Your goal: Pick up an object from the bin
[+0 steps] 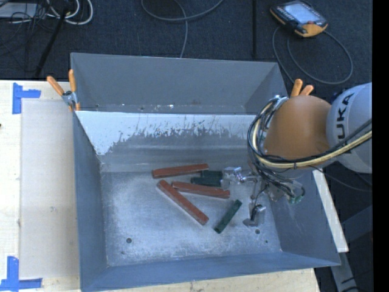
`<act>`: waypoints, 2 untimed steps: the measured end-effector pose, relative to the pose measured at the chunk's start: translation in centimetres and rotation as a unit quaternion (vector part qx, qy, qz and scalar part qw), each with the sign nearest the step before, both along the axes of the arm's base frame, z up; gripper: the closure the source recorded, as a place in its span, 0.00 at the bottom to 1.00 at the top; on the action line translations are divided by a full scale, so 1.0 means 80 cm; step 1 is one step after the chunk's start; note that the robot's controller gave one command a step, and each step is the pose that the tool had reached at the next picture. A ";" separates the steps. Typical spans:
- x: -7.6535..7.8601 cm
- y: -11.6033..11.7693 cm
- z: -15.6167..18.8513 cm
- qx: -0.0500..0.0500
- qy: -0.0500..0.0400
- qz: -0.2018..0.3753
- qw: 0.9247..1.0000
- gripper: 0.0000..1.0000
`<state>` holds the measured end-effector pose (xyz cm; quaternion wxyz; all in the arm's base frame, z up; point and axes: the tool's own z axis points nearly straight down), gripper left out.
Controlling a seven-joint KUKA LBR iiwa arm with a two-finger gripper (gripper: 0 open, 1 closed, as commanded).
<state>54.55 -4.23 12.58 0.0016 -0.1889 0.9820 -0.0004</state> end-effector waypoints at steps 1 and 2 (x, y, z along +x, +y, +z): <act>-0.001 0.004 -0.040 0.001 0.004 0.050 0.999 0.00; 0.015 0.003 -0.064 0.001 0.001 0.031 1.000 1.00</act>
Offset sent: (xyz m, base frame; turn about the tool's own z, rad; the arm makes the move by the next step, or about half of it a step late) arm 0.0113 0.0021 -0.0516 -0.0618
